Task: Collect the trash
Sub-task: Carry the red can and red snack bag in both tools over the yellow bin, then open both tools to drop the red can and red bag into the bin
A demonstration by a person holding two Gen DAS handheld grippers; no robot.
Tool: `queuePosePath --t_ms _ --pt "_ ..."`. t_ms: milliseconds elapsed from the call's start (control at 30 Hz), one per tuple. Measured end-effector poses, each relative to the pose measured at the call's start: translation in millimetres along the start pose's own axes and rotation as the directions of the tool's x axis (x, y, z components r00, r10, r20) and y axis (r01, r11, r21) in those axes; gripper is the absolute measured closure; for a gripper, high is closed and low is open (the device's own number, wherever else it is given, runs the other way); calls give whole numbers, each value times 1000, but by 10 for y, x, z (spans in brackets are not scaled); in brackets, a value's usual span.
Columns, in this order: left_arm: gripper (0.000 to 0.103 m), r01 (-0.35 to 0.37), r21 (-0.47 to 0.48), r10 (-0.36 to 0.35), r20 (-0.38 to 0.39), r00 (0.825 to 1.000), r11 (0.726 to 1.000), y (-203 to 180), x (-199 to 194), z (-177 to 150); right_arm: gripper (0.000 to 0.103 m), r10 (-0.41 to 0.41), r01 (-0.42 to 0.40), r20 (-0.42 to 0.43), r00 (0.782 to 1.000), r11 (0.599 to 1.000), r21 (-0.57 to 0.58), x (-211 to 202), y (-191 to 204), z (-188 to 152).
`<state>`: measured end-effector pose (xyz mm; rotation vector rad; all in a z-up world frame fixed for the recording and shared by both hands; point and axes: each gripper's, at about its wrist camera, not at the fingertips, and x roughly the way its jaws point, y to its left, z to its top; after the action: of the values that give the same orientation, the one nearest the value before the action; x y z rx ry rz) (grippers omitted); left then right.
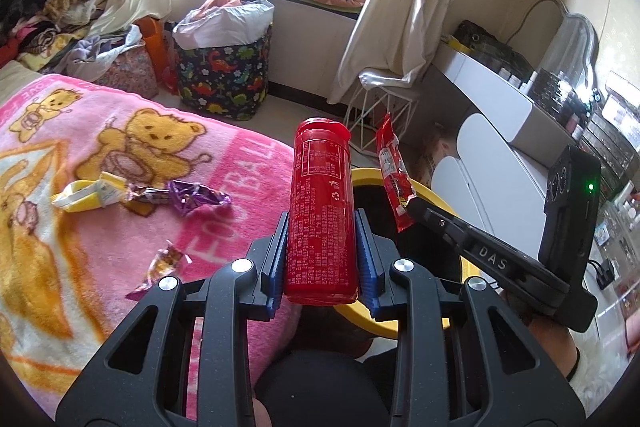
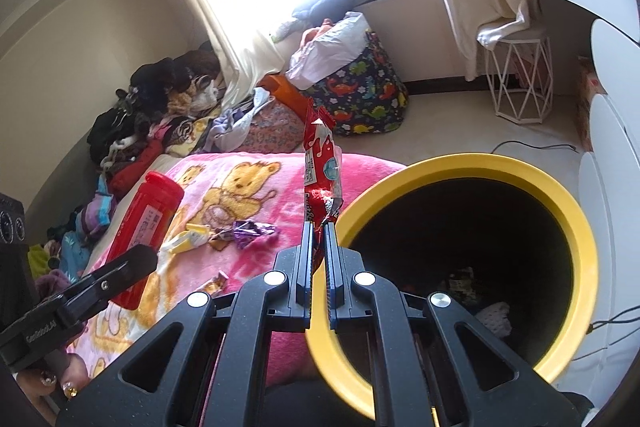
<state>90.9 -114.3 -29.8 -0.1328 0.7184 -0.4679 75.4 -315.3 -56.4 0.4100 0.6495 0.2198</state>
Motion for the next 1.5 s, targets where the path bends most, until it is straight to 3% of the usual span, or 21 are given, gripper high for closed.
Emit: queuePosePath --t_ms 933,1500 --pt "79 73 83 -65 -99 993 994 -481 403 -157 97 -114 112 6 993 987 118 -190 -659 -44" --pt "79 112 69 -98 -183 978 991 -653 785 -250 97 -142 145 -29 989 975 171 -215 -955 -103"
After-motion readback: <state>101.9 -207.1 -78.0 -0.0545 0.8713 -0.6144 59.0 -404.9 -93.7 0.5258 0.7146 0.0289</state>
